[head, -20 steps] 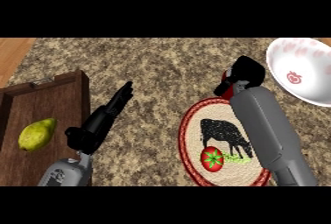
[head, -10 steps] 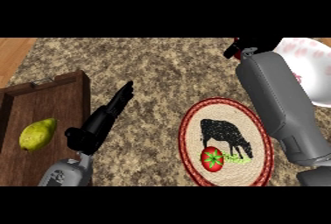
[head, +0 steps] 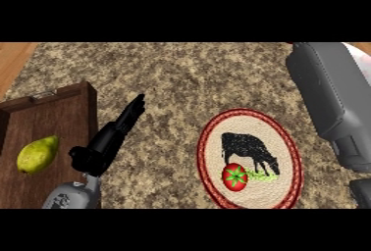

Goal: Pick the can from the placemat and place it in the bowl

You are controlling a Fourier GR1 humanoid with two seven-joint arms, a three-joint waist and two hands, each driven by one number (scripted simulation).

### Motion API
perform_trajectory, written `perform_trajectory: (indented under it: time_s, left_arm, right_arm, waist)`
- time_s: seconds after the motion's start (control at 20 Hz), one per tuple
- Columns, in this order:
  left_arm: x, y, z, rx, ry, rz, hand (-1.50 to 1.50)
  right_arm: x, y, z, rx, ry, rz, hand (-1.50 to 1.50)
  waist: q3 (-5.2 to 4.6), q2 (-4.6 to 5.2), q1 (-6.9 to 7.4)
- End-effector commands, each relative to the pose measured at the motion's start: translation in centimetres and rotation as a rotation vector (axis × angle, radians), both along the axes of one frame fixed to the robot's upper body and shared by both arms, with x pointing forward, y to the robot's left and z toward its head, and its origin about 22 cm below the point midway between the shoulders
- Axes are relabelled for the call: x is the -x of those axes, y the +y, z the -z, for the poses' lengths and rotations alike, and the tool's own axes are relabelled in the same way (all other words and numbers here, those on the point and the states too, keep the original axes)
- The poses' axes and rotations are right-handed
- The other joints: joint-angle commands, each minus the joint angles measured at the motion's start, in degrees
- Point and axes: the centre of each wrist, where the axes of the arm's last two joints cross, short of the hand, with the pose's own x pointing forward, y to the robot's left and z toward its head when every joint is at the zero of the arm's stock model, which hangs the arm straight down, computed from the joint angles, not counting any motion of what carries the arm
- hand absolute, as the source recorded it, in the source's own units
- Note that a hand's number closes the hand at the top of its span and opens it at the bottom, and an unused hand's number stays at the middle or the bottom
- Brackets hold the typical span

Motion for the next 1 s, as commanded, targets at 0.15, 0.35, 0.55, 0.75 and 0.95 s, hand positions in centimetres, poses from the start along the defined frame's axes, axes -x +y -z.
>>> perform_trajectory:
  time_s: [0.15,0.35,0.55,0.75,0.95]
  left_arm:
    - [-0.5,0.0,-0.4,0.001,-0.011,-0.015,0.0]
    - [-0.1,-0.7,-0.6,-0.011,-0.001,0.001,0.0]
    - [-0.8,0.2,-1.0,-0.006,-0.002,0.0,0.0]
    - [0.2,0.2,-0.4,-0.005,-0.003,0.003,0.0]
    - [-0.1,0.9,-1.5,0.019,-0.015,0.007,0.0]
  right_arm:
    - [-0.2,-6.5,1.8,0.126,0.017,0.152,1.5]
    - [0.0,-9.3,2.1,0.211,-0.007,0.2,1.5]
    - [0.6,-12.5,3.2,0.185,0.066,0.224,1.5]
    - [1.5,-13.7,6.4,-0.088,0.242,0.214,1.5]
    - [1.6,-15.1,5.2,-0.283,0.185,0.154,-1.5]
  waist:
    - [0.02,0.12,-0.32]
    - [0.04,0.19,0.08]
    - [0.05,0.2,0.01]
    - [0.12,0.15,0.17]
    - [0.15,0.25,0.71]
